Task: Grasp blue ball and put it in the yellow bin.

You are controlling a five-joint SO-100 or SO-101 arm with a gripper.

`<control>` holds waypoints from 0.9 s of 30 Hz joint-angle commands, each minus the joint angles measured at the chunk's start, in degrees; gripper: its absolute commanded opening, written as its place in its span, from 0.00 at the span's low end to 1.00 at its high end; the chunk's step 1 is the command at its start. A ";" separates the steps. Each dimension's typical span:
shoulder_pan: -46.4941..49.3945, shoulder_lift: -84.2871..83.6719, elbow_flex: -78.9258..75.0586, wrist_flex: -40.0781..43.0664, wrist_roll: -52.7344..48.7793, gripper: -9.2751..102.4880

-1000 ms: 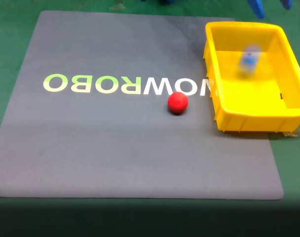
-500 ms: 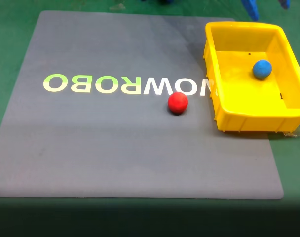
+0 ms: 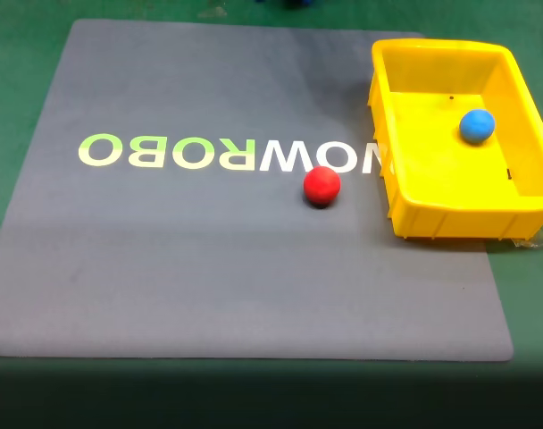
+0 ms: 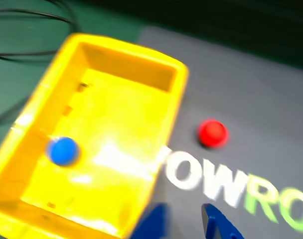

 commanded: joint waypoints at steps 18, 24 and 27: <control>19.25 53.35 64.86 -4.13 -7.56 0.08; 19.25 57.30 70.31 -2.99 -6.86 0.08; 19.60 60.12 72.77 -0.88 -7.47 0.08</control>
